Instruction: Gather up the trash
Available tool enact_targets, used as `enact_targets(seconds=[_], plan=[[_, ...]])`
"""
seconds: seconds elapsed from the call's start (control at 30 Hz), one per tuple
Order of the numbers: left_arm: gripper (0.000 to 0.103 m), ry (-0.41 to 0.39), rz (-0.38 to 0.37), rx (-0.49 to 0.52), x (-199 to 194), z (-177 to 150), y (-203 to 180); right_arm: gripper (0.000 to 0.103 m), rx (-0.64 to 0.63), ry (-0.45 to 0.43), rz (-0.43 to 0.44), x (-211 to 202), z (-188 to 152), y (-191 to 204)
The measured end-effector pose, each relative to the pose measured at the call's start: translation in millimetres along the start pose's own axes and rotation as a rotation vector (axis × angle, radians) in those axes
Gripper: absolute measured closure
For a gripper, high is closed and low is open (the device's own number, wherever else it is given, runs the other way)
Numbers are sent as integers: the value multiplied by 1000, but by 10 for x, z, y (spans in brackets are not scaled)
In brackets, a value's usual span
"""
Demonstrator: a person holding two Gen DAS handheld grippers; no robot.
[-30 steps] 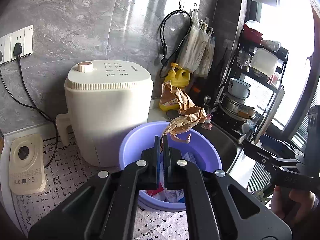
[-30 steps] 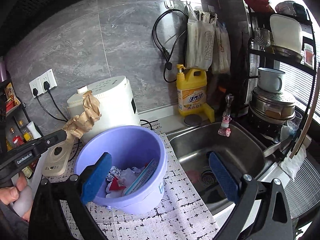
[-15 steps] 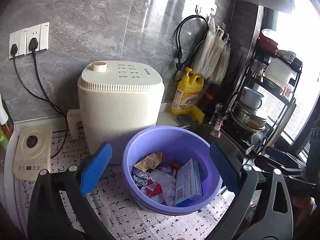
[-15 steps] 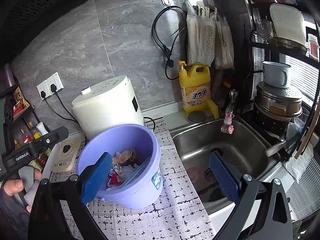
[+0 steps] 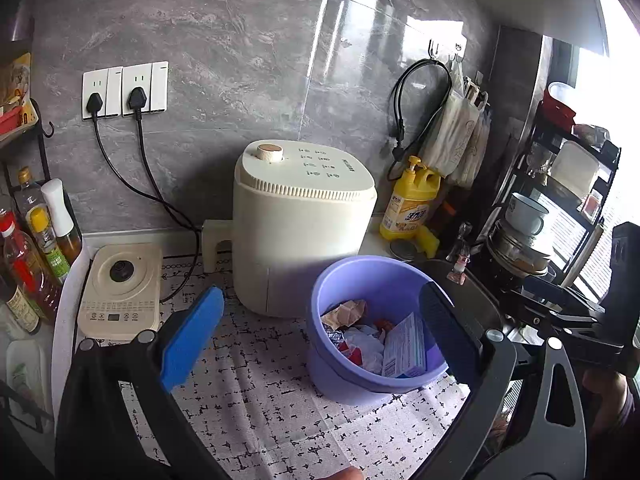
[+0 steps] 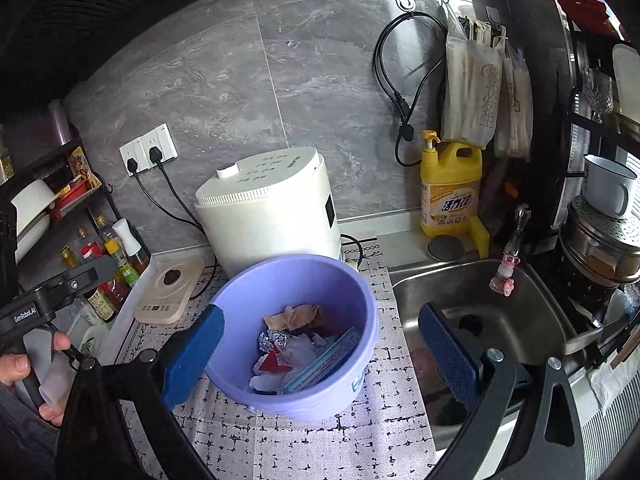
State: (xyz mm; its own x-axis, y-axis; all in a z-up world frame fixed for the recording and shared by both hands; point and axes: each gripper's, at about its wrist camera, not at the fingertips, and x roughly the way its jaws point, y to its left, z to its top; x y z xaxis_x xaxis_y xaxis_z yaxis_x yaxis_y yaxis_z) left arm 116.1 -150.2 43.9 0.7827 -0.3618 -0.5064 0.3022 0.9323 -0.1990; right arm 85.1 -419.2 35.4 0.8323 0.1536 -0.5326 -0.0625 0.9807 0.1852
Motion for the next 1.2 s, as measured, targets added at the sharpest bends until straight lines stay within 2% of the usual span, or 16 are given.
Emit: enact_targets(seconds=[0.47,0.63,0.8,1.2], plan=[[6,-37,8,62,-816,-93,693,8,61,-69,-80,-268,-219,949],[6,-45,5,41,-1009,-178,934,8,61,-62,-94,-340,-365,1251],[6,-50,9,47,-1183,-296,1074,8,46,-63,-72,-462,-527,1523],[6,-63,38,53,-1513,-521,1313,8,9,-60,-88,-659,-801,1973]])
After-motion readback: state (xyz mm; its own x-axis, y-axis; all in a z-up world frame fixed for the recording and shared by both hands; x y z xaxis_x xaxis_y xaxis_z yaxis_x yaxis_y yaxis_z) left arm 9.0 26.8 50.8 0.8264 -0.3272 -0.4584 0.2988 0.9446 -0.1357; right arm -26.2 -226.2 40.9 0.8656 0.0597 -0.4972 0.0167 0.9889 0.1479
